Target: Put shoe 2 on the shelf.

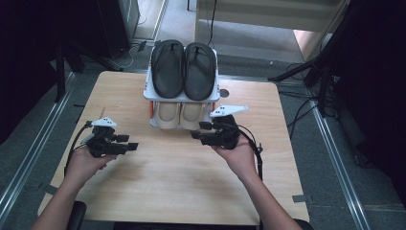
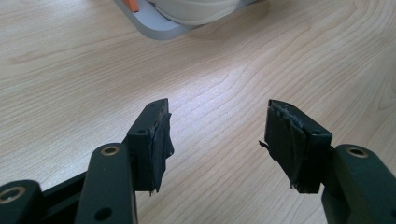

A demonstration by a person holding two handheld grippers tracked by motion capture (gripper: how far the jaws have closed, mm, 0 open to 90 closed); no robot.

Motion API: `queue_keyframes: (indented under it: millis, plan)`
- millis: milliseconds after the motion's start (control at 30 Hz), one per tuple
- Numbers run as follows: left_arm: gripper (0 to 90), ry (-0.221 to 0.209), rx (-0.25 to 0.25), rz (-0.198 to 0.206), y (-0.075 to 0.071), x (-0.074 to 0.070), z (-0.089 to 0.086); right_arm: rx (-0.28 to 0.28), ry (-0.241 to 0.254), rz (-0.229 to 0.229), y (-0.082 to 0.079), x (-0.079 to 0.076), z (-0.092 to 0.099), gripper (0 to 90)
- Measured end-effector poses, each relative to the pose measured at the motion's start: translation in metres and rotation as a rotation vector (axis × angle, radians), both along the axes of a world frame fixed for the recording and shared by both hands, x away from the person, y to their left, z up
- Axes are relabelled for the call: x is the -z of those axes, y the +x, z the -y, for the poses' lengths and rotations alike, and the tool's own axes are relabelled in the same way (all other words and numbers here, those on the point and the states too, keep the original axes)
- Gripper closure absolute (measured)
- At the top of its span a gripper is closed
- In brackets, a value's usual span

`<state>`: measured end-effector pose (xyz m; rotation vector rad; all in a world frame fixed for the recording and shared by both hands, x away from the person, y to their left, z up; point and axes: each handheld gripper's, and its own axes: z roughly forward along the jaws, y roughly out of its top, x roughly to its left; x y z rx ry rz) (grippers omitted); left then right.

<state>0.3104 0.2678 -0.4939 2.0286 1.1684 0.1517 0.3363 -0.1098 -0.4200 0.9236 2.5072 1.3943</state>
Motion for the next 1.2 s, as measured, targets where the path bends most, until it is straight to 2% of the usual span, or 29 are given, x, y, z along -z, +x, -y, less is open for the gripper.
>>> queue_keyframes:
  millis: [367, 700, 1000, 1200]
  plan:
    - [41.3, 0.009, 0.008, 0.01, -0.001, 0.0, 0.003, 0.033, 0.002, -0.018, -0.003, 0.023, 0.03, 52.1]
    - [41.3, 0.011, 0.023, 0.015, -0.002, -0.001, 0.004, 0.07, 0.016, -0.036, -0.004, 0.039, 0.055, 52.1]
    - [41.2, 0.006, 0.025, 0.018, -0.002, -0.001, 0.007, 0.1, 0.02, -0.033, -0.003, 0.049, 0.065, 51.4]
    - [41.1, 0.005, 0.044, 0.016, -0.002, -0.001, 0.01, 0.128, 0.021, -0.034, -0.002, 0.052, 0.072, 50.5]
